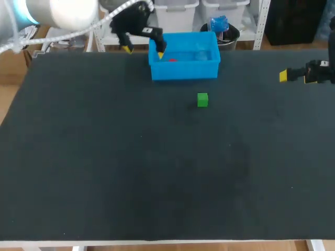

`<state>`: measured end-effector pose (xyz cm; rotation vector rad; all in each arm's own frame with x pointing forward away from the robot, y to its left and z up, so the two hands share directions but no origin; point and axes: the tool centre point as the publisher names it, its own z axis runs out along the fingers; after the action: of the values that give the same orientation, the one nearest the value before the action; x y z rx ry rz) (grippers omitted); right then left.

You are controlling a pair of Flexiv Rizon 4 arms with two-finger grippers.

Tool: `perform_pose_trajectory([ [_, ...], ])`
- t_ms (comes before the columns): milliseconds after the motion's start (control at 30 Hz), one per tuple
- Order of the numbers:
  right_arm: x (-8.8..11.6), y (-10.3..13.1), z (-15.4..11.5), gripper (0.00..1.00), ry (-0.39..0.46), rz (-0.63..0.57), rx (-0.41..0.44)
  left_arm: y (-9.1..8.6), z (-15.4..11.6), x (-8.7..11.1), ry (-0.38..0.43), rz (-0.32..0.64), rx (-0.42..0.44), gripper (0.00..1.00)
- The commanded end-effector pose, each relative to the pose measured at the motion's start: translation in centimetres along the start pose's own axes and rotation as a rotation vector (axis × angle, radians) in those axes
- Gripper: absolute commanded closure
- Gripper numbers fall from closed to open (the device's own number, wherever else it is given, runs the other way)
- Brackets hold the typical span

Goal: Use the left arm to pick the red cube and place it into the blue plastic box first, then use the right arm to grasp the green cube and put it into the same blue plastic box after the first action is fully finished.

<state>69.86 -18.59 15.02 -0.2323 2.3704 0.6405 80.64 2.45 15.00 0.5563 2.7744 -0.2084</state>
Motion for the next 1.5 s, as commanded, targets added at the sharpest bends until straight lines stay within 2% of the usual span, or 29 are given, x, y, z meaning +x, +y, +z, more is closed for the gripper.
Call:
perform_pose_trajectory([
  [33, 0.0, 0.0, 0.1, 0.0, 0.001, 0.0, 0.003, 0.5, -0.8, 8.9, -0.45, 0.001, 0.018, 0.0],
  [267, 0.0, 0.0, 0.1, 0.0, 0.001, 0.0, 0.003, 0.3, -1.0, 10.7, -0.494, 0.024, 0.044, 0.0],
  [567, 0.0, 0.0, 0.1, 0.0, 0.001, 0.0, 0.003, -0.1, -0.9, 11.9, -0.496, 0.027, 0.091, 0.0],
  [667, 0.0, 0.0, 0.1, 0.0, 0.001, 0.0, 0.003, 0.0, -1.0, 12.1, -0.481, 0.049, 0.135, 0.0],
  [900, 0.0, 0.0, 0.1, 0.0, 0.001, 0.0, 0.003, 0.2, -1.4, 12.5, -0.474, 0.095, 0.16, 0.0],
  [1067, 0.0, 0.0, 0.1, 0.0, 0.001, 0.0, 0.003, 0.5, -0.9, 13.0, -0.432, 0.118, 0.179, 0.0],
  [1367, 0.0, 0.0, 0.1, 0.0, 0.001, 0.0, 0.003, 0.9, -1.1, 13.5, -0.404, 0.162, 0.229, 0.0],
  [1500, 0.0, 0.0, 0.1, 0.0, 0.001, 0.0, 0.003, 0.9, -1.4, 13.7, -0.398, 0.218, 0.254, 0.0],
])
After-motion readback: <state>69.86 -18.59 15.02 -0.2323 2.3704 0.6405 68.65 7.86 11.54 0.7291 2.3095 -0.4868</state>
